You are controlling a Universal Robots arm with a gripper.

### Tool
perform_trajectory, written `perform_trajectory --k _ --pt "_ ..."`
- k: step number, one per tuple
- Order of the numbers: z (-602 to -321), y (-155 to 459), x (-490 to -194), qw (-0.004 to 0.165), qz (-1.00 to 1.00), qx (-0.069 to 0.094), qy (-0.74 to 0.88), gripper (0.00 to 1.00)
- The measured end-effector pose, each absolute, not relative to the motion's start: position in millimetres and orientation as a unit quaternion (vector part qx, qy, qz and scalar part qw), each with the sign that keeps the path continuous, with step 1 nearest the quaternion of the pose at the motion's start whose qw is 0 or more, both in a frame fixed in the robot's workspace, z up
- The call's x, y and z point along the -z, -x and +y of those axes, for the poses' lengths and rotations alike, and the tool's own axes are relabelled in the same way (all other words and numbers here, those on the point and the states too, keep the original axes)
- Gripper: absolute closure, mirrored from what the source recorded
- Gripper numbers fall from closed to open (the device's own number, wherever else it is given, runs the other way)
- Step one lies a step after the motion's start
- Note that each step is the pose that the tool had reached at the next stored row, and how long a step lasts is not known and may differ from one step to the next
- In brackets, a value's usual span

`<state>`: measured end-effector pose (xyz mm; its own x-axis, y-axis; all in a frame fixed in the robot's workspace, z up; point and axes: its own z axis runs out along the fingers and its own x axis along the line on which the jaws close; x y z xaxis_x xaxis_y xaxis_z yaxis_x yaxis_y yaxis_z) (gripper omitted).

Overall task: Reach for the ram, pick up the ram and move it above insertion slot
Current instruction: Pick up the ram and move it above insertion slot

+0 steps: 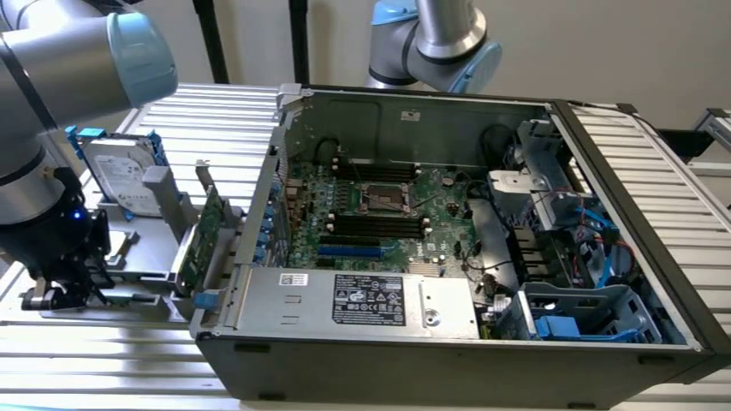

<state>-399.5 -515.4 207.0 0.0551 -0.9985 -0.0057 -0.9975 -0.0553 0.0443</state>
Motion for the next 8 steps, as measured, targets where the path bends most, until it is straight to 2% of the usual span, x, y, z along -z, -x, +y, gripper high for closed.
perform_trajectory --k 8 --pt "-515.4 397.3 -202.8 0.014 -0.686 0.017 -0.727 0.7"
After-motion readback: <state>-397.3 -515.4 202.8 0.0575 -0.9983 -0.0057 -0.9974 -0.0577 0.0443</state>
